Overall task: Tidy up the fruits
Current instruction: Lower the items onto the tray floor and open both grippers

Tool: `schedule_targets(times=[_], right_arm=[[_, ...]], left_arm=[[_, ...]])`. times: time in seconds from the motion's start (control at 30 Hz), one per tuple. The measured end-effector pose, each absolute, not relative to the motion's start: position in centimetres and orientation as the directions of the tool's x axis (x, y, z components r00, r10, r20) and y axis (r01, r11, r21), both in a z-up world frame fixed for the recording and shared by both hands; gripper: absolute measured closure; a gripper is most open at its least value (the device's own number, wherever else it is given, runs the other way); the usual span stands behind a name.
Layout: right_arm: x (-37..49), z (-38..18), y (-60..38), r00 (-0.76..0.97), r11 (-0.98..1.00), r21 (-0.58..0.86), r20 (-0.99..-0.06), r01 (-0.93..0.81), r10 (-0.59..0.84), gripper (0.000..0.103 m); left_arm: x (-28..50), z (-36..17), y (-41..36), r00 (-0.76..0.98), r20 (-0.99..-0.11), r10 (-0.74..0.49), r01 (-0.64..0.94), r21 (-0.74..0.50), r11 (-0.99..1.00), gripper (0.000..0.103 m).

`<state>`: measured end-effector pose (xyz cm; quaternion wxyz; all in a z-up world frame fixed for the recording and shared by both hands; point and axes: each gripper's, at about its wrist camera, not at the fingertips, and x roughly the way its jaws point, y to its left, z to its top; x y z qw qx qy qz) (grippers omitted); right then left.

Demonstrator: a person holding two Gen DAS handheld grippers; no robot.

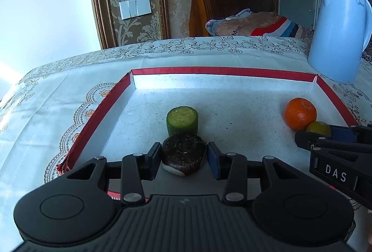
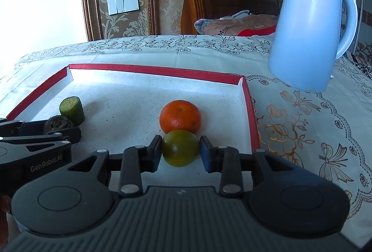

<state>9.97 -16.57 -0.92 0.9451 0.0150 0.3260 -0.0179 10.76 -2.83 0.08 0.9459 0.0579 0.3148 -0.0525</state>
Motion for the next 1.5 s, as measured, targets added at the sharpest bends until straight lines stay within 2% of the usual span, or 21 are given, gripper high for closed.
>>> schedule_targets(times=[0.2,0.33,0.43,0.57,0.63,1.2,1.5], right_arm=[[9.8,-1.1,-16.5,0.785,0.999,0.018,-0.619,0.042,-0.022,0.056],[9.6,-1.2,-16.5,0.785,0.999,0.017,-0.619,0.048,-0.027,0.052],[9.5,-1.2,-16.6,0.786,0.998,0.017,-0.618,0.056,-0.033,0.041],[9.4,-1.3,-16.6,0.787,0.998,0.012,-0.615,0.066,-0.044,0.037],[9.3,-1.3,-16.6,0.788,0.998,0.014,-0.615,0.064,-0.042,0.032],[7.4,-1.2,-16.2,0.821,0.998,-0.025,-0.567,0.064,-0.066,0.016],[6.0,-0.9,-16.4,0.832,0.998,-0.017,-0.551,0.064,-0.063,0.015]], left_arm=[[10.4,0.2,-2.6,0.802,-0.593,-0.066,0.129,0.064,0.99,0.061],[10.5,0.0,-2.6,0.799,-0.597,-0.072,0.136,0.063,0.989,0.06],[10.4,-0.1,-2.5,0.801,-0.594,-0.07,0.136,0.067,0.988,0.059],[10.1,0.0,-2.2,0.799,-0.596,-0.08,0.135,0.049,0.99,0.059],[10.0,0.0,-2.1,0.798,-0.597,-0.084,0.136,0.042,0.99,0.059],[7.5,0.7,-1.0,0.836,-0.543,-0.082,0.117,0.031,0.993,0.058],[5.7,1.2,-0.2,0.86,-0.504,-0.081,0.106,0.022,0.994,0.058]])
